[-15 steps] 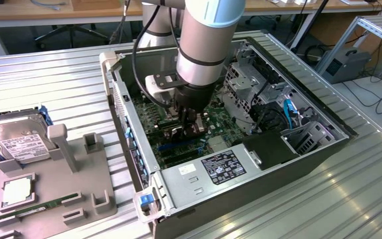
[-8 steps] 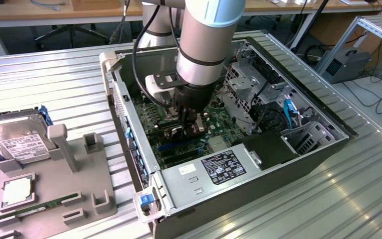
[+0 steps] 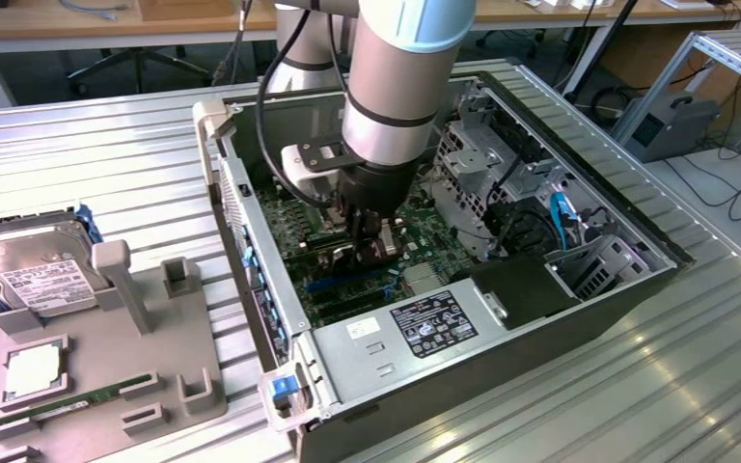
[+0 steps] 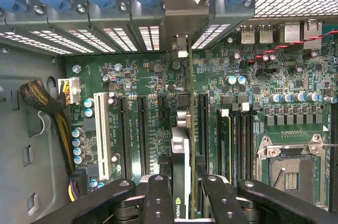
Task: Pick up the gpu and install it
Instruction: 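Insert the gpu into the slot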
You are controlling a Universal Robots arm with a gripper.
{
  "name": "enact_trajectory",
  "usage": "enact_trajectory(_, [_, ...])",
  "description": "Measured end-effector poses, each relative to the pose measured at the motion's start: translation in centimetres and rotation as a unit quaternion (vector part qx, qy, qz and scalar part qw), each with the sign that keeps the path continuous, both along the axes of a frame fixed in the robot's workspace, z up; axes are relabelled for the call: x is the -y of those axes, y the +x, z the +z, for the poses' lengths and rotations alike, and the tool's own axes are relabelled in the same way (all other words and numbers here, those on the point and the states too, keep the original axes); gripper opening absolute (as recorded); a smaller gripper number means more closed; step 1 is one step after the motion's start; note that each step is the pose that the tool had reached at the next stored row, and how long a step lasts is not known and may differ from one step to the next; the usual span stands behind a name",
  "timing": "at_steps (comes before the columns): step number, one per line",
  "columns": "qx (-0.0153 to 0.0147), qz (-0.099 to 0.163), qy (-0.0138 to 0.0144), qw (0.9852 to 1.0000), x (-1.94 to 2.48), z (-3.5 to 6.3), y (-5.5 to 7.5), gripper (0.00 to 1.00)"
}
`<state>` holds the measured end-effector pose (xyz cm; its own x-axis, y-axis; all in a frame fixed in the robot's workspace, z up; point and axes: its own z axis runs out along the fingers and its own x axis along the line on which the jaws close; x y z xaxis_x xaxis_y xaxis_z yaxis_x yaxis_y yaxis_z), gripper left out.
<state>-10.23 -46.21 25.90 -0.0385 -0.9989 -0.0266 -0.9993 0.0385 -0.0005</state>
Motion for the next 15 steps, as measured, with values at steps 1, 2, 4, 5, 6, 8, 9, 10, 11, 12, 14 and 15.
enact_trajectory(1, [0.0, 0.0, 0.0, 1.0, 0.0, 0.0, 0.0, 0.27])
enact_trajectory(2, [0.0, 0.0, 0.0, 1.0, 0.0, 0.0, 0.0, 0.27])
enact_trajectory(4, [0.0, 0.0, 0.0, 1.0, 0.0, 0.0, 0.0, 0.27])
enact_trajectory(5, [0.0, 0.0, 0.0, 1.0, 0.0, 0.0, 0.0, 0.27])
enact_trajectory(6, [0.0001, 0.0, 0.0, 1.0, 0.0, 0.0, 0.0, 0.27])
enact_trajectory(8, [0.0001, 0.003, 0.0001, 1.0, 0.0, 0.01, 0.0, 0.27])
enact_trajectory(9, [0.0001, 0.005, 0.0001, 1.0, 0.0, 0.03, 0.0, 0.27])
enact_trajectory(10, [0.0001, 0.007, 0.0001, 1.0, 0.0, 0.04, 0.0, 0.27])
enact_trajectory(11, [0.0, 0.011, 0.0001, 0.9999, 0.0, 0.05, 0.0, 0.27])
enact_trajectory(12, [0.0001, 0.016, 0.0001, 0.9999, -0.01, 0.06, 0.0, 0.27])
enact_trajectory(14, [0.0, 0.022, 0.0, 0.9997, 0.0, 0.06, 0.0, 0.27])
enact_trajectory(15, [0.0, 0.023, 0.0, 0.9997, 0.0, 0.06, 0.0, 0.27])
